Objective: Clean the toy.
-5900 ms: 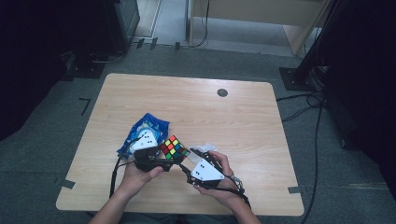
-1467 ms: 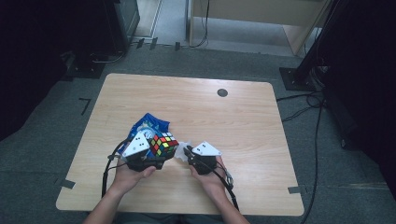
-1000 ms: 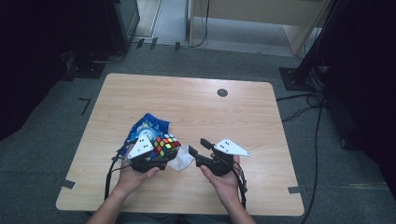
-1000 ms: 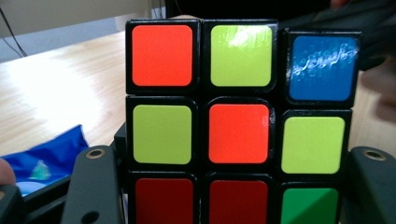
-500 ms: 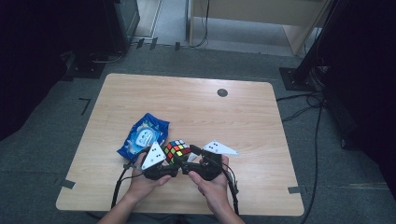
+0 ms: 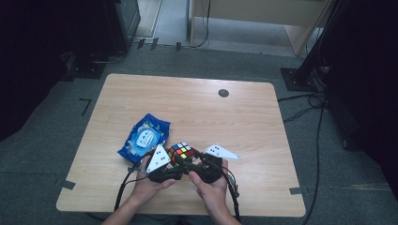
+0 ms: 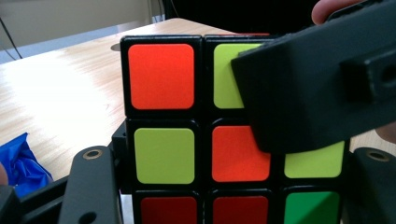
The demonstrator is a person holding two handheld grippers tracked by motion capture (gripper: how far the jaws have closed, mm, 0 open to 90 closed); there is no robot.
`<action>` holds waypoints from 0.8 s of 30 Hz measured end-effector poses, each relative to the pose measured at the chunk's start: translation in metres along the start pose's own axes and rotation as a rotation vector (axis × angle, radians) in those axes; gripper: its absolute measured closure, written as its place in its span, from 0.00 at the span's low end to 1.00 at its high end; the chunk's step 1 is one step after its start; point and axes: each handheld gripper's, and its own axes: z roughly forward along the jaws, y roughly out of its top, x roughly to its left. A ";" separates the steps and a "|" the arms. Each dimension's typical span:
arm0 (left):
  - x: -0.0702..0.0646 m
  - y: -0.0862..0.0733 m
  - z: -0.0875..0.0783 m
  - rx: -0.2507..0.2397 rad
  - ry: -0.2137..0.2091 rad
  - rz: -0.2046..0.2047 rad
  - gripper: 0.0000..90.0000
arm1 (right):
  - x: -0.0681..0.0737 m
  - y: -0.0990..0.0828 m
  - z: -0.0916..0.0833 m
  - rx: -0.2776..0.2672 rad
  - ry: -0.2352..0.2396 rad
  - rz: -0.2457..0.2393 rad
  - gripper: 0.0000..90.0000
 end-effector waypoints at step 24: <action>0.025 0.009 -0.032 0.045 -0.021 -0.062 0.27 | -0.034 0.027 -0.034 -0.153 -0.302 -0.256 0.38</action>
